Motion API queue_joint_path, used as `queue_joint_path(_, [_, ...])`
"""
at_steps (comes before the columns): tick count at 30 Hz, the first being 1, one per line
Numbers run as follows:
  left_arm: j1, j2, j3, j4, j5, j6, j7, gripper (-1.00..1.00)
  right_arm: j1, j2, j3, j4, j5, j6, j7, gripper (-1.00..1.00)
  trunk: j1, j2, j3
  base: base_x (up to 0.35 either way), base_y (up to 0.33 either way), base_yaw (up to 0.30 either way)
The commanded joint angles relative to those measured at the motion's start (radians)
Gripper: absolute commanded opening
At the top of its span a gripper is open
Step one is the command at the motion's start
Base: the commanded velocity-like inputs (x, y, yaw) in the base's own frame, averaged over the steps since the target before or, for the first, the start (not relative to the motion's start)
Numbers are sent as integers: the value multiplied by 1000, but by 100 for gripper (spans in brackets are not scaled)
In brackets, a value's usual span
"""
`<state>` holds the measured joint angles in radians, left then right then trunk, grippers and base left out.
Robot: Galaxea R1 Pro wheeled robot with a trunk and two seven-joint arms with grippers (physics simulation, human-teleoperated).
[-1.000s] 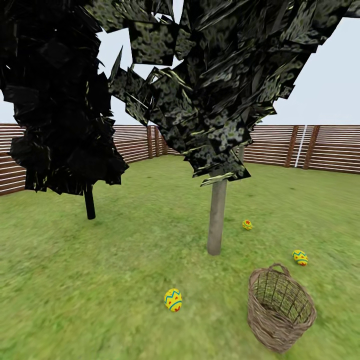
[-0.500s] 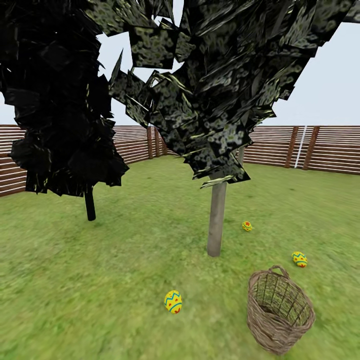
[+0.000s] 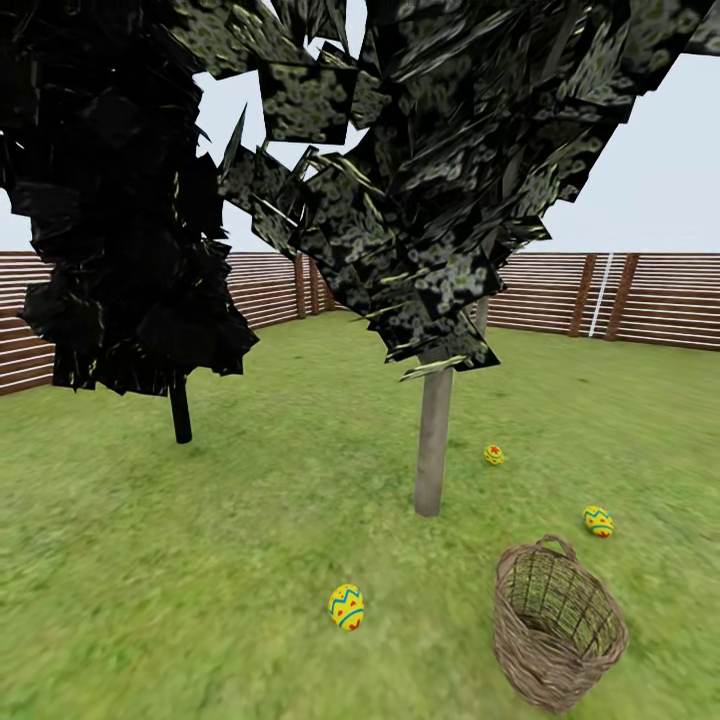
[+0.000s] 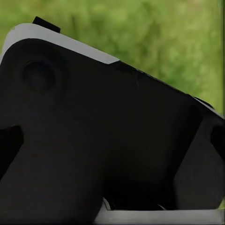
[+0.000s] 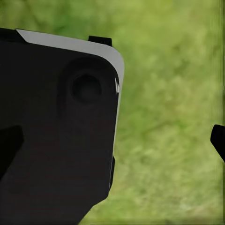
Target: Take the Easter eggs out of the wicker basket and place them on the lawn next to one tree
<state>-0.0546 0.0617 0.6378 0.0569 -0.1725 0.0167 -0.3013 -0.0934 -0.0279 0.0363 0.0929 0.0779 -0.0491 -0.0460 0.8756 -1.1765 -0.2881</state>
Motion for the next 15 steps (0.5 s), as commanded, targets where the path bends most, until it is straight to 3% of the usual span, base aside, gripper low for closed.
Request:
queue_joint_path(1, [-1,-1,9,2,-8,2,-2,100,-2,1,3,4,8,-5,-6,100,-4,6,2,0,0,0])
queue_joint_path(15, [-1,-6,5,-3,-17,2,-1,100,-2,-1,2,2,9,0,-6,100,-58,104,46,0,0,0])
